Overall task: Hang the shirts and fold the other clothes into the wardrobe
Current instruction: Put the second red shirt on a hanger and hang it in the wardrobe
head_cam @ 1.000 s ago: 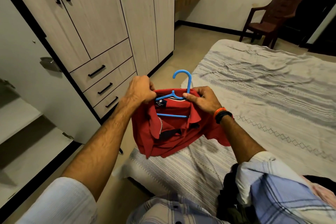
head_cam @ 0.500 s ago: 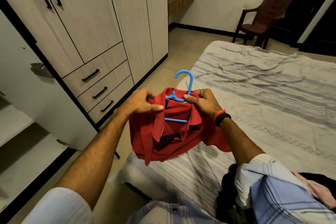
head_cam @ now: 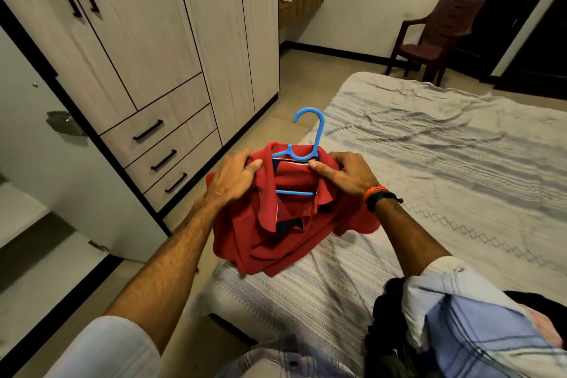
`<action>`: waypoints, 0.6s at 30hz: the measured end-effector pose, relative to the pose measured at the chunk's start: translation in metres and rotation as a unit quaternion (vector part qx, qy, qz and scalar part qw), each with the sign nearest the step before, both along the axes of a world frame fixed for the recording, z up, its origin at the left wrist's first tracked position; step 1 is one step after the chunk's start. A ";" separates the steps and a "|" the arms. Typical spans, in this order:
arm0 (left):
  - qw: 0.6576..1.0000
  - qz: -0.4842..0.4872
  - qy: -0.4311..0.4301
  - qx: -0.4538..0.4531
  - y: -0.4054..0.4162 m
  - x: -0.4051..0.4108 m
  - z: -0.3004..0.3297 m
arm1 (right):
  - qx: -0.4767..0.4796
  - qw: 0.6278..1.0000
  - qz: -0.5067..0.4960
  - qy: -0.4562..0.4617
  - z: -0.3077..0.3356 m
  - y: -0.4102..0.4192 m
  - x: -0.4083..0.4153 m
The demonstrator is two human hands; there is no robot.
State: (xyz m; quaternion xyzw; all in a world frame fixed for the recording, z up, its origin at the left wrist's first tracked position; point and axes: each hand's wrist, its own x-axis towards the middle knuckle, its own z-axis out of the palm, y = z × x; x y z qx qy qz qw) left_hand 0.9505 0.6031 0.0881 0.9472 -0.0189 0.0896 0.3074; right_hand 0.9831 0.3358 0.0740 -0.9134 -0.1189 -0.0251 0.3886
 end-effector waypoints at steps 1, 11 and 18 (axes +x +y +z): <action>1.000 0.003 -0.002 -0.011 0.003 0.002 0.000 | -0.013 1.000 0.008 0.008 0.001 -0.001 0.000; 0.997 -0.035 -0.046 0.055 0.044 0.014 0.022 | 0.031 0.990 -0.081 -0.112 0.031 0.020 -0.012; 0.994 0.095 0.002 0.061 0.051 0.016 0.036 | 0.062 0.982 -0.137 -0.110 0.050 0.010 -0.021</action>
